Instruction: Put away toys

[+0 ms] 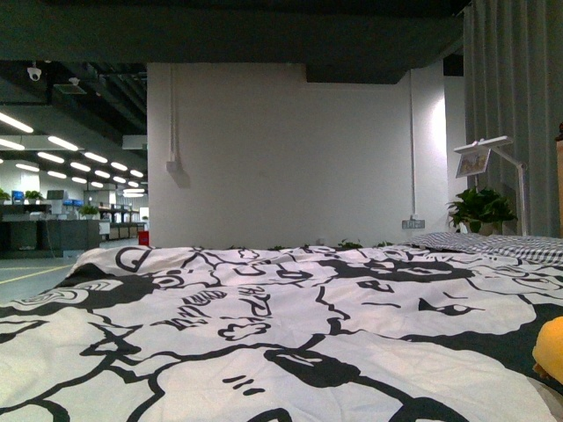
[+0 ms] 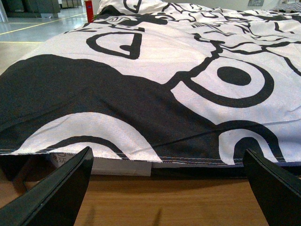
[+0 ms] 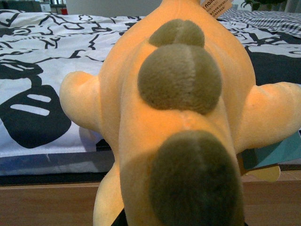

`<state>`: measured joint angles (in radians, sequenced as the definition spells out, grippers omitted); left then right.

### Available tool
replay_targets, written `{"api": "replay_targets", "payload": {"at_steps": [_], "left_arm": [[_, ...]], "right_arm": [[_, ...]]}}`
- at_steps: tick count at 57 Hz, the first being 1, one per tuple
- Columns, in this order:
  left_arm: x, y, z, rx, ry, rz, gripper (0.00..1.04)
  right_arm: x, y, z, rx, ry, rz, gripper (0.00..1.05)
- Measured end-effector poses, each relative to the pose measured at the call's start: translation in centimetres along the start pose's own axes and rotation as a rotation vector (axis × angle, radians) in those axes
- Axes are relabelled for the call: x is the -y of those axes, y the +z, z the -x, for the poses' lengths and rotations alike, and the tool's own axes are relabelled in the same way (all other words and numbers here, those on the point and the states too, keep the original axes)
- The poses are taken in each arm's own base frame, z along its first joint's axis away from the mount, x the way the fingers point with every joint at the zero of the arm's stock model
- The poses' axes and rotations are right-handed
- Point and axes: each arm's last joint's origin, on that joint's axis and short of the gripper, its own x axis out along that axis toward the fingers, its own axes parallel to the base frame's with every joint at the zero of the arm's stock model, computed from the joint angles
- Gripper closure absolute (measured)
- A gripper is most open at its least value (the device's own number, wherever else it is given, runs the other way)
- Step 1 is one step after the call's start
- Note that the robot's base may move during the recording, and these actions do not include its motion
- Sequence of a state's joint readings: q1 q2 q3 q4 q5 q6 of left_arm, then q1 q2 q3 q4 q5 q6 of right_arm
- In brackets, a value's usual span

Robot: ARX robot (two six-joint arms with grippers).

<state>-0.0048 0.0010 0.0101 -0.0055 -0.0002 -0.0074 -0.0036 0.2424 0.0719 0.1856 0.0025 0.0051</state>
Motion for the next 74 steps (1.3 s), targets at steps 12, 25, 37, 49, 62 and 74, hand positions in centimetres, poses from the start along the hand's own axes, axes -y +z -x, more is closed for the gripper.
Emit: {"api": "replay_targets", "payload": {"at_steps": [12,25,37,49,62,74], "left_arm": [[0.0,0.0,0.0,0.000,0.000,0.000,0.06],[0.0,0.0,0.0,0.000,-0.001,0.000,0.06],[0.0,0.0,0.0,0.000,0.000,0.000,0.06],[0.0,0.0,0.0,0.000,0.000,0.000,0.06],[0.0,0.0,0.0,0.000,0.000,0.000,0.06],[0.0,0.0,0.0,0.000,0.006,0.000,0.06]], "right_arm": [[0.0,-0.5,0.3,-0.001,0.000,0.000,0.97],[0.0,-1.8,1.5,-0.008,0.002,0.002,0.97],[0.0,-1.7,1.5,-0.001,0.002,0.002,0.97],[0.0,-1.7,1.5,-0.002,0.002,0.002,0.97],[0.0,-1.7,1.5,-0.002,0.002,0.002,0.97],[0.0,-1.7,1.5,-0.002,0.012,0.002,0.97]]}}
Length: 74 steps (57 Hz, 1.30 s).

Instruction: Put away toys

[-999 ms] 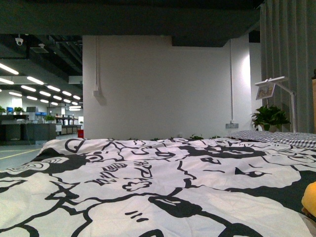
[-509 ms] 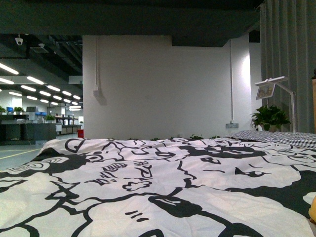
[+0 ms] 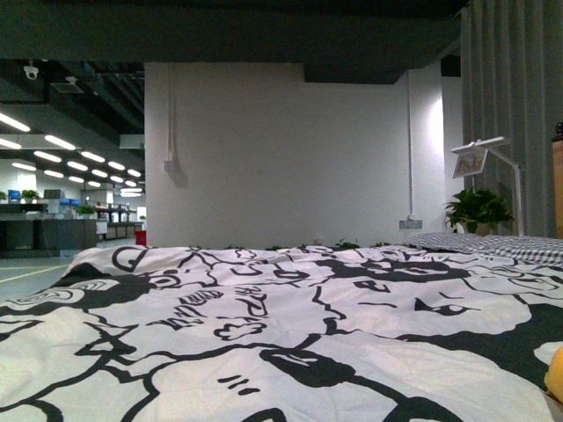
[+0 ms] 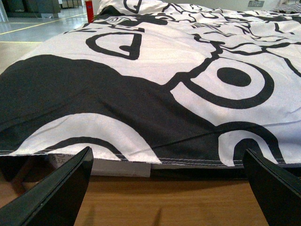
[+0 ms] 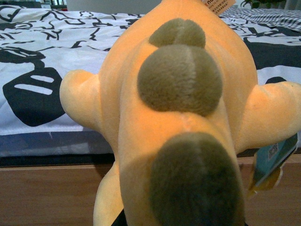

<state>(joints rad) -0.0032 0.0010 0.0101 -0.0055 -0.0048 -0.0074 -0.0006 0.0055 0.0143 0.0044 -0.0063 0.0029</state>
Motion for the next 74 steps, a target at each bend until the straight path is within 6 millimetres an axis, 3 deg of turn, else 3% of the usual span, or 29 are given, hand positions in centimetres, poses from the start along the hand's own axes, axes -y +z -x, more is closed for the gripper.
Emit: {"api": "replay_targets", "payload": {"at_steps": [74], "left_arm": [[0.02,0.02,0.00,0.001,-0.005,0.000,0.06]], "right_arm": [[0.01,-0.08,0.00,-0.009,-0.007,0.000,0.97]]}}
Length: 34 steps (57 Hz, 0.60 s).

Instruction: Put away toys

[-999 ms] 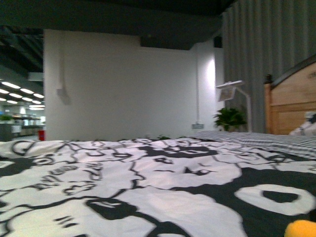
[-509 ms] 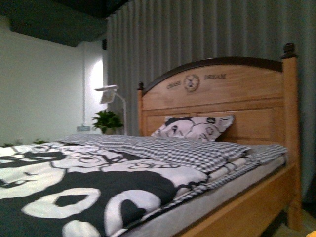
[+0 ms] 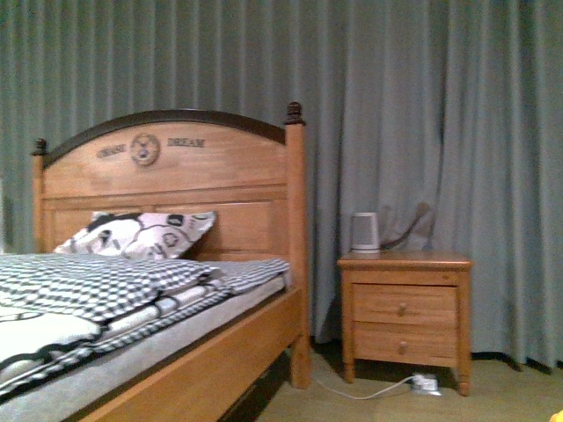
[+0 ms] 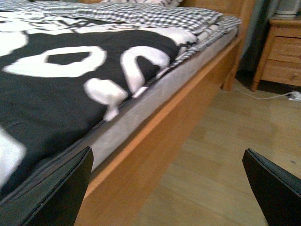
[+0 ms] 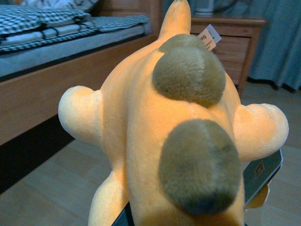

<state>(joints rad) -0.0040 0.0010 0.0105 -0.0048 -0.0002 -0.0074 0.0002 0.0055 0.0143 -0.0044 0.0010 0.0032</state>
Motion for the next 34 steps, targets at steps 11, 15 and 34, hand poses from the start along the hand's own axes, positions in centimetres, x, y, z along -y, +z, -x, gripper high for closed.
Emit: {"api": "replay_targets", "payload": {"at_steps": [11,15,34], "left_arm": [[-0.01,0.00,0.00,0.000,0.003,0.000,0.06],[0.00,0.00,0.00,0.000,0.000,0.000,0.06],[0.01,0.00,0.00,0.000,0.000,0.000,0.06]], "right_arm": [[-0.01,0.00,0.00,0.000,0.001,0.000,0.97],[-0.01,0.00,0.00,0.000,0.001,0.000,0.97],[0.03,0.00,0.00,0.000,-0.005,0.000,0.97]]}}
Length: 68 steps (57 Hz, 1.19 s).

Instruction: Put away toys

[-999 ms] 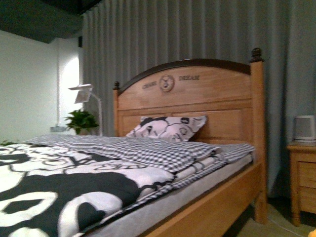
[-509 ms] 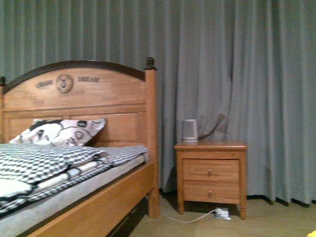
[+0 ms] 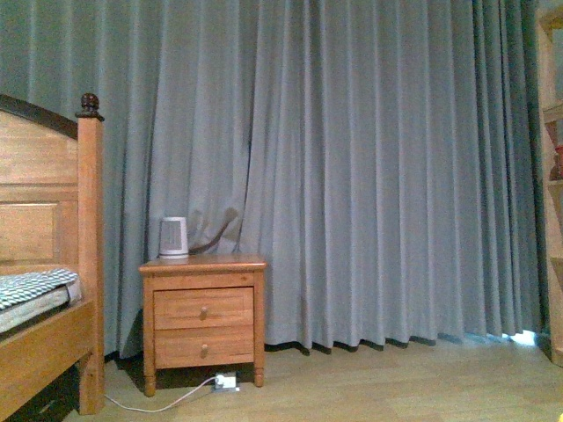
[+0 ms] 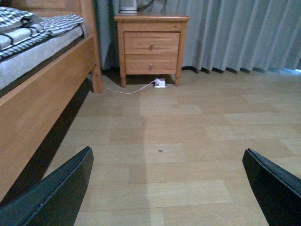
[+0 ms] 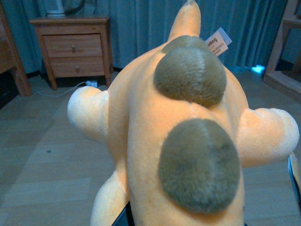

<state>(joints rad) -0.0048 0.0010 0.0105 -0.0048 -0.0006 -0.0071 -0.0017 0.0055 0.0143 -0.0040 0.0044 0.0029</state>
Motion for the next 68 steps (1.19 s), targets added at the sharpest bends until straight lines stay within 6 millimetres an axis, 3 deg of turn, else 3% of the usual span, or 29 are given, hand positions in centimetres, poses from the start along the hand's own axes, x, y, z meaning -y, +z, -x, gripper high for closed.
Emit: {"api": "replay_targets", "payload": {"at_steps": [68], "left_arm": [[0.00,0.00,0.00,0.000,0.000,0.000,0.06]], "right_arm": [[-0.03,0.00,0.00,0.000,0.008,0.000,0.97]]}}
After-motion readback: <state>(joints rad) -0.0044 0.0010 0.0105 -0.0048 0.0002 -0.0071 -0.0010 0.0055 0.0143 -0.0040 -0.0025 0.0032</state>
